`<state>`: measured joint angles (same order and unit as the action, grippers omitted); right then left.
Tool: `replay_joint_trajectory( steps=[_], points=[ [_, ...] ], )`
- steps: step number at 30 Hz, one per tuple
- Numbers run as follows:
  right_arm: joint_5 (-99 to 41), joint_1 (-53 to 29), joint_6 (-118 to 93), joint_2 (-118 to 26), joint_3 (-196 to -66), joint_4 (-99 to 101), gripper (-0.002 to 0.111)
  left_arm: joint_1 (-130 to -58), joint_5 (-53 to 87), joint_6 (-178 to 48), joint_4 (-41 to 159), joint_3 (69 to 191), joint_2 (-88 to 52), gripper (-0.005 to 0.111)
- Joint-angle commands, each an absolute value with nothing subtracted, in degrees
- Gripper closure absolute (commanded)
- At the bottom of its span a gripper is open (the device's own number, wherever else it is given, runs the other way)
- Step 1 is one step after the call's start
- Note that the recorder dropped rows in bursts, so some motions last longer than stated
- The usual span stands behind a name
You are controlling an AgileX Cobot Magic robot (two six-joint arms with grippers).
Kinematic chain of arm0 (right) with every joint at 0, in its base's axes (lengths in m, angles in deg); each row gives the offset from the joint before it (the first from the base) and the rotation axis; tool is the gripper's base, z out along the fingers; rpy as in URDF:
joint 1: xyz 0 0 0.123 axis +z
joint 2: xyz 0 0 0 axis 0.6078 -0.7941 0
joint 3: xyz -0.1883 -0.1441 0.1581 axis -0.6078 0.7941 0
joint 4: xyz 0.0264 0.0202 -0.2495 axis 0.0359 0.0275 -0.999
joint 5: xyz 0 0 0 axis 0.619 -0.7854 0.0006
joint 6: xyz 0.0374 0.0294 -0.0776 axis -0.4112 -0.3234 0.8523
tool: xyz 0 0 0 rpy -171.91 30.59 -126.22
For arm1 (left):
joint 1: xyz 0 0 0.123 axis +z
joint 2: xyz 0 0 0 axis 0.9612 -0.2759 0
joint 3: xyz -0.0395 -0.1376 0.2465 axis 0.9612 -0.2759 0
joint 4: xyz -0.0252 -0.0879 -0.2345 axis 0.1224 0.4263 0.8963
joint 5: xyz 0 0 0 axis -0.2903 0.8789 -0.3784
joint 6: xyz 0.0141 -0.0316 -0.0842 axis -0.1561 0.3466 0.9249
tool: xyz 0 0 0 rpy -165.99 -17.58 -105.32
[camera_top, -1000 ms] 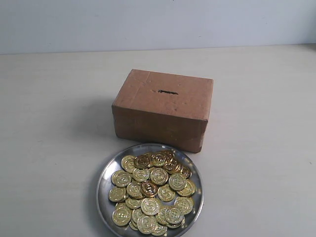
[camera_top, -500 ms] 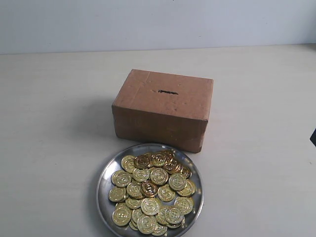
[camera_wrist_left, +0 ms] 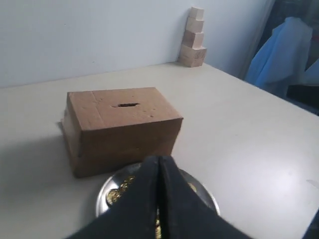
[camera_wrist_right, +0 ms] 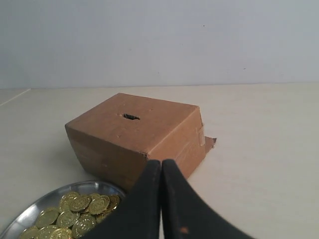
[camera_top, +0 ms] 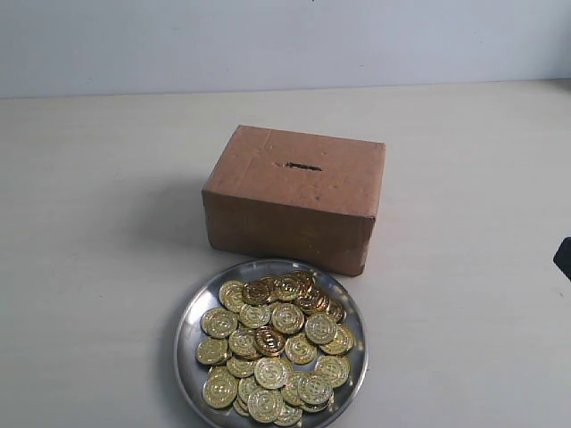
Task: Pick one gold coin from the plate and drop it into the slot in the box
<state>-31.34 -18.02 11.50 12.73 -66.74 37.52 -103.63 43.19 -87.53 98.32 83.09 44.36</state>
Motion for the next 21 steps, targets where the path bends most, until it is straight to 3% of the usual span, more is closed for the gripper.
replay_joint_trajectory(
  steps=[1,12,21],
  points=[
    [-31.5,-18.1,11.9,13.0,-66.5,37.1,0.108,-103.9,43.6,-86.0,102.2,82.9,44.6,0.107],
    [-32.2,-19.3,12.0,18.4,-66.5,37.1,0.108,-103.9,43.6,-86.4,102.1,82.9,44.6,0.107],
    [-32.4,-25.4,12.0,25.9,-66.5,37.1,0.108,-103.9,43.6,-86.4,102.1,82.9,44.6,0.107]
  ],
)
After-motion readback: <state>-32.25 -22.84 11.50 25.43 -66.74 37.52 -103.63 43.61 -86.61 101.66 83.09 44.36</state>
